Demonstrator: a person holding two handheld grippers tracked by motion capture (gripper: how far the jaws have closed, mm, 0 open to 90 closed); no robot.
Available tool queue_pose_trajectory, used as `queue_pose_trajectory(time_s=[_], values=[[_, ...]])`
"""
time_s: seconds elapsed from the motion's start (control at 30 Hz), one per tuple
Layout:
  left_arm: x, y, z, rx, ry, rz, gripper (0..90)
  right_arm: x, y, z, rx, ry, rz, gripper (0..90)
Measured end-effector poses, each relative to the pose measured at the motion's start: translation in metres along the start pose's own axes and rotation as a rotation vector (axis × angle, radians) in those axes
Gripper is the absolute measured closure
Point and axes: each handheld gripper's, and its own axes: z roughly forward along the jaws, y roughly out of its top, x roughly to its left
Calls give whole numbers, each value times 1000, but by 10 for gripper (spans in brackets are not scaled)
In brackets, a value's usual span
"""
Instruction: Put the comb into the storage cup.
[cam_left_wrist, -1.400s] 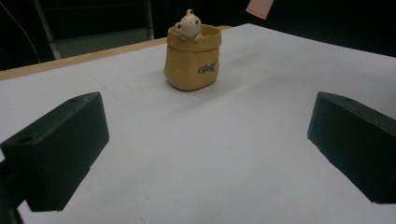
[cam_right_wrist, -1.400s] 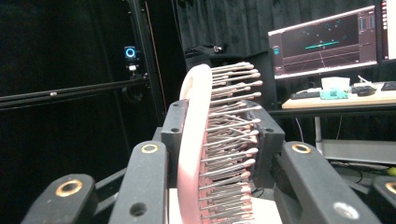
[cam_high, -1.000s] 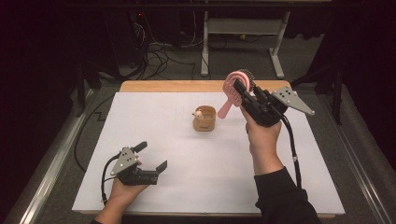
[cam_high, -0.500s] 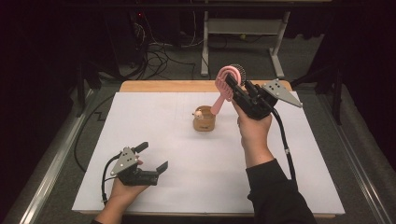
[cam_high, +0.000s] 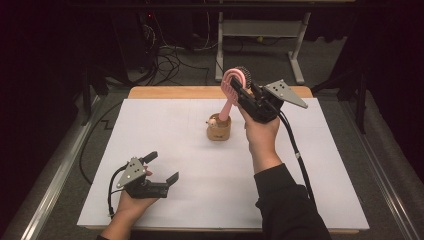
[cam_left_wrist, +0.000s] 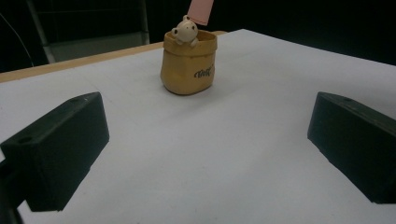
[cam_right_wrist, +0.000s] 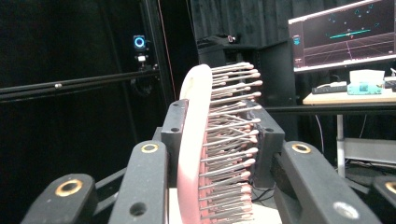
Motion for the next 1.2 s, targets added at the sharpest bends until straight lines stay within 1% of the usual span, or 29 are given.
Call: queue_pose_trajectory(time_s=[0.07,0.2,0.37,0.5,0.63,0.7,0.77,0.83,1.03,1.2], values=[[0,0,0,-2,-1,-3,0,-1,-2,3,6,-6,-5,668],[-1,0,0,-4,-2,-3,0,-4,-6,6,11,-6,2,668],[-1,0,1,-4,-4,-4,0,-3,-11,11,15,-9,26,667],[0,0,0,-7,-3,-6,0,-3,-15,14,26,-17,24,668],[-1,0,0,-4,-4,-4,0,-3,-21,16,27,-20,41,668],[-1,0,0,-4,-4,0,0,-3,-23,17,28,-15,40,667],[0,0,0,-9,-3,-8,0,-2,-26,18,32,-15,37,667],[0,0,0,-5,-1,-7,0,-2,-28,20,37,-13,39,667],[-1,0,0,-6,-6,-7,0,-2,-37,23,53,-21,41,667],[-1,0,0,-6,-7,-6,0,-3,-43,26,67,-16,44,667]])
